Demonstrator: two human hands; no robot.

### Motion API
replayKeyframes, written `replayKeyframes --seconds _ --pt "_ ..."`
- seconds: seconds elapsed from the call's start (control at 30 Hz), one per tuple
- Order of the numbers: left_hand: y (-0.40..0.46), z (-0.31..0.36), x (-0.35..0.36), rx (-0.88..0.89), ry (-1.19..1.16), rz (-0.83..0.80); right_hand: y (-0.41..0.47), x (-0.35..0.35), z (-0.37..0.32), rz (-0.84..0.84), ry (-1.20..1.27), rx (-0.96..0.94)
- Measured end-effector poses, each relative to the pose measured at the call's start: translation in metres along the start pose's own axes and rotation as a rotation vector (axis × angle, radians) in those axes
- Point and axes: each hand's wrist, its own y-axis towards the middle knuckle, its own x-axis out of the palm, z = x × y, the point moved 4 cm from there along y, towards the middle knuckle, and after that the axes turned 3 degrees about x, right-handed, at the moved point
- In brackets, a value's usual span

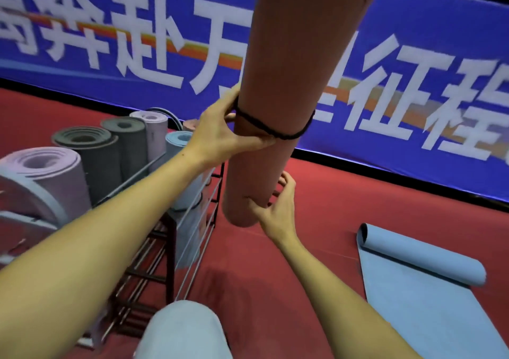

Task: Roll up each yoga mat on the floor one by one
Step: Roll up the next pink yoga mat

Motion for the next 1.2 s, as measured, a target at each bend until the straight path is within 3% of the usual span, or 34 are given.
replayKeyframes --seconds 0.3,0.6,0.87,1.07,1.2 --pt "0.013 0.025 -0.125 0.068 0.179 0.103 0.038 0.110 -0.097 -0.137 0.102 -0.094" --pt "-0.022 -0.047 -0.162 -0.099 0.185 0.199 0.025 0.179 -0.056 -0.287 0.020 0.006" --pt "-0.052 -0.115 -0.147 -0.216 0.170 0.195 0.018 0.180 -0.033 -0.496 0.027 0.115" --pt "-0.084 -0.174 -0.136 -0.380 0.178 0.235 0.075 0.138 -0.093 -0.315 0.175 0.006" --pt "-0.093 -0.192 -0.131 -0.456 0.231 0.152 0.104 0.141 -0.129 -0.343 0.206 -0.082"
